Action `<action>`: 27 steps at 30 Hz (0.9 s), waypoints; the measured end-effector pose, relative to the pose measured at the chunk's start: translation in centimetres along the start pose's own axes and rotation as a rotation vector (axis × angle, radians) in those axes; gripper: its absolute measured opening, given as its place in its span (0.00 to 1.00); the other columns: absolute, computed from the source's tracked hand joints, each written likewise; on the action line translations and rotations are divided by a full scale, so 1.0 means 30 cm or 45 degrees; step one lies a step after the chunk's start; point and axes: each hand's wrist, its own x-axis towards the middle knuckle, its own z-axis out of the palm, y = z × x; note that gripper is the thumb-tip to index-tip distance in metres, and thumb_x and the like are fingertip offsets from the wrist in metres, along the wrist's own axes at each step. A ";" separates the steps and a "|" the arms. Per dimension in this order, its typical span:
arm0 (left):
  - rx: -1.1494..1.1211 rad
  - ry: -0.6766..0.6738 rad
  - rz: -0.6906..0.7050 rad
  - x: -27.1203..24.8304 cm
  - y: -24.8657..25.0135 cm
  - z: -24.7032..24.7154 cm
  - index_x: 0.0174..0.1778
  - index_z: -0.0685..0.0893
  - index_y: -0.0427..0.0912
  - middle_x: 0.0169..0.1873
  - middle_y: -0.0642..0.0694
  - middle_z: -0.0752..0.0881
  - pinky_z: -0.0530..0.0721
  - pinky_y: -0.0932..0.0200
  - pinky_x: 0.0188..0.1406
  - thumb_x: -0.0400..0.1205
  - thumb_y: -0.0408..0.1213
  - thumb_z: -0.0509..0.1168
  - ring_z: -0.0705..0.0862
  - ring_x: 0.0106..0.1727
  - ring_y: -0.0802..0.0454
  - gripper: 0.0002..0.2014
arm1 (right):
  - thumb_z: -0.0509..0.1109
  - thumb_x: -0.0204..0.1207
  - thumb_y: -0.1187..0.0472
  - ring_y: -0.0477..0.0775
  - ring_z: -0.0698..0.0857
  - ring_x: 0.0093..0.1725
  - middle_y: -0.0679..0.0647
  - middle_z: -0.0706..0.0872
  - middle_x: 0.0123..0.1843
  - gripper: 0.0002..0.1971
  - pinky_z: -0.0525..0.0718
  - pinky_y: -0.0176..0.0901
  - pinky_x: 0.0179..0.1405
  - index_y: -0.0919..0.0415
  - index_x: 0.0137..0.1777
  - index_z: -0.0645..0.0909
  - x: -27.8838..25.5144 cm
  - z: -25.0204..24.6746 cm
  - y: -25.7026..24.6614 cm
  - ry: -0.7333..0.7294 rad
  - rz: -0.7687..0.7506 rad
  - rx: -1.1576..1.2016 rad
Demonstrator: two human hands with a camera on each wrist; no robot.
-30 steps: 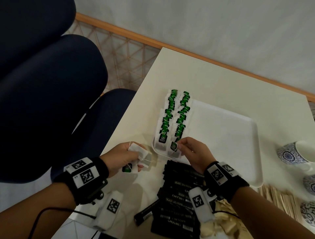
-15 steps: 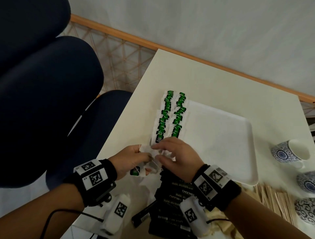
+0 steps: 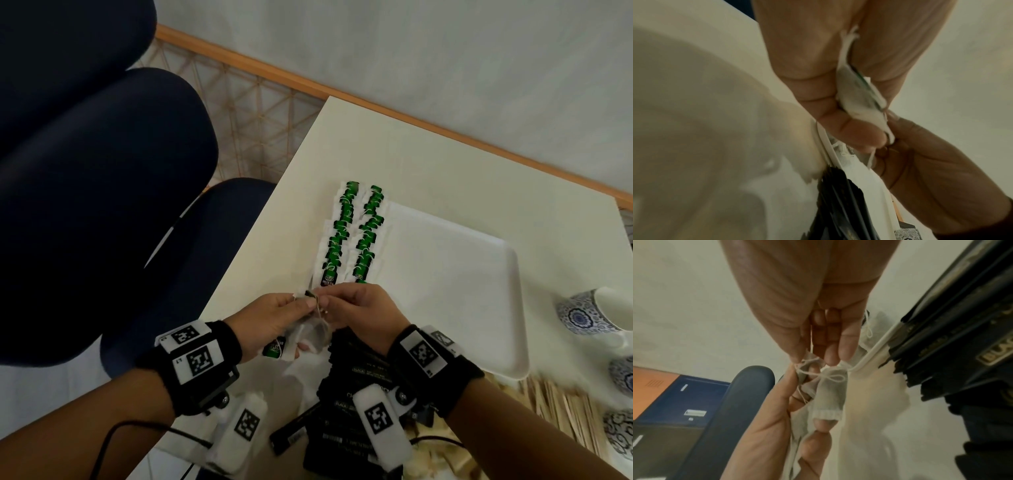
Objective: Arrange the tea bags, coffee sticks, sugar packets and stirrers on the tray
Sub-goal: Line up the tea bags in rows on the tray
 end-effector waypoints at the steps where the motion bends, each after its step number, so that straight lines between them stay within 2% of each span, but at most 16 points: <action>1: 0.008 0.000 0.001 0.000 -0.001 0.001 0.58 0.81 0.27 0.47 0.29 0.87 0.84 0.58 0.29 0.82 0.45 0.62 0.86 0.39 0.41 0.22 | 0.75 0.67 0.52 0.58 0.85 0.42 0.57 0.91 0.41 0.06 0.85 0.64 0.54 0.41 0.41 0.91 0.002 -0.001 0.005 -0.008 0.029 0.060; 2: 0.014 0.000 0.000 0.000 -0.001 0.002 0.59 0.80 0.26 0.46 0.30 0.88 0.84 0.59 0.29 0.84 0.43 0.61 0.87 0.38 0.42 0.20 | 0.76 0.68 0.54 0.57 0.85 0.41 0.57 0.91 0.40 0.05 0.85 0.61 0.53 0.42 0.40 0.91 0.003 -0.002 0.007 -0.023 0.043 0.092; 4: 0.027 -0.011 -0.009 0.003 -0.001 0.003 0.58 0.81 0.26 0.44 0.32 0.88 0.84 0.59 0.29 0.85 0.40 0.60 0.87 0.36 0.45 0.18 | 0.74 0.74 0.62 0.54 0.84 0.38 0.54 0.90 0.37 0.10 0.86 0.52 0.45 0.45 0.37 0.91 0.003 -0.006 0.010 -0.017 0.052 0.069; 6: 0.050 -0.011 -0.021 0.006 -0.002 0.005 0.57 0.81 0.26 0.43 0.35 0.87 0.85 0.57 0.31 0.85 0.38 0.61 0.87 0.33 0.47 0.15 | 0.72 0.76 0.66 0.52 0.83 0.34 0.50 0.89 0.32 0.15 0.85 0.45 0.41 0.46 0.35 0.89 0.006 -0.017 0.006 0.082 0.059 0.023; 9: 0.084 0.049 -0.046 0.012 -0.011 -0.002 0.53 0.83 0.30 0.39 0.38 0.87 0.86 0.59 0.29 0.83 0.33 0.64 0.86 0.30 0.52 0.09 | 0.71 0.77 0.62 0.47 0.85 0.34 0.44 0.88 0.32 0.12 0.87 0.42 0.40 0.42 0.40 0.86 0.010 -0.049 0.000 0.256 -0.040 -0.162; 11: 0.089 0.105 -0.062 0.013 -0.017 -0.016 0.50 0.85 0.35 0.37 0.43 0.88 0.84 0.63 0.28 0.82 0.27 0.65 0.87 0.30 0.55 0.05 | 0.70 0.78 0.61 0.45 0.85 0.34 0.42 0.87 0.33 0.11 0.86 0.37 0.39 0.41 0.42 0.85 0.005 -0.072 -0.006 0.264 -0.116 -0.284; 14: 0.096 0.184 -0.084 0.008 -0.021 -0.062 0.48 0.84 0.39 0.39 0.43 0.88 0.84 0.63 0.27 0.80 0.22 0.64 0.87 0.31 0.52 0.09 | 0.69 0.79 0.60 0.47 0.86 0.37 0.39 0.88 0.35 0.11 0.85 0.39 0.43 0.39 0.43 0.83 -0.001 -0.088 -0.009 0.227 -0.170 -0.433; 16: 0.119 0.257 -0.082 0.003 -0.018 -0.103 0.50 0.84 0.40 0.43 0.42 0.87 0.84 0.62 0.27 0.80 0.20 0.63 0.86 0.34 0.51 0.11 | 0.68 0.80 0.59 0.45 0.86 0.39 0.38 0.88 0.36 0.09 0.85 0.41 0.46 0.42 0.47 0.85 0.001 -0.094 -0.003 0.217 -0.178 -0.515; 19: 0.134 0.347 -0.028 -0.003 -0.006 -0.155 0.53 0.85 0.40 0.43 0.42 0.87 0.84 0.64 0.29 0.79 0.19 0.63 0.86 0.34 0.54 0.14 | 0.67 0.80 0.58 0.50 0.86 0.39 0.38 0.87 0.36 0.07 0.86 0.46 0.45 0.48 0.52 0.87 0.008 -0.091 0.008 0.197 -0.161 -0.587; 20: 0.135 0.370 -0.006 -0.005 -0.001 -0.168 0.53 0.86 0.41 0.42 0.43 0.87 0.84 0.64 0.30 0.78 0.19 0.63 0.85 0.33 0.54 0.15 | 0.67 0.80 0.58 0.51 0.86 0.39 0.38 0.86 0.36 0.07 0.85 0.45 0.44 0.49 0.52 0.87 0.011 -0.087 0.010 0.193 -0.151 -0.592; 24: 0.102 0.414 0.040 -0.014 0.021 -0.198 0.53 0.86 0.43 0.33 0.45 0.87 0.82 0.67 0.29 0.78 0.19 0.65 0.84 0.30 0.54 0.15 | 0.66 0.81 0.58 0.43 0.85 0.38 0.36 0.85 0.36 0.08 0.84 0.39 0.44 0.50 0.53 0.86 0.024 -0.073 0.026 0.176 -0.124 -0.612; 27: 0.078 0.418 0.063 -0.021 0.028 -0.203 0.53 0.87 0.43 0.34 0.43 0.86 0.82 0.68 0.29 0.77 0.20 0.66 0.83 0.30 0.53 0.15 | 0.65 0.81 0.58 0.41 0.84 0.37 0.37 0.85 0.36 0.08 0.84 0.38 0.44 0.51 0.53 0.85 0.035 -0.072 0.040 0.196 -0.109 -0.617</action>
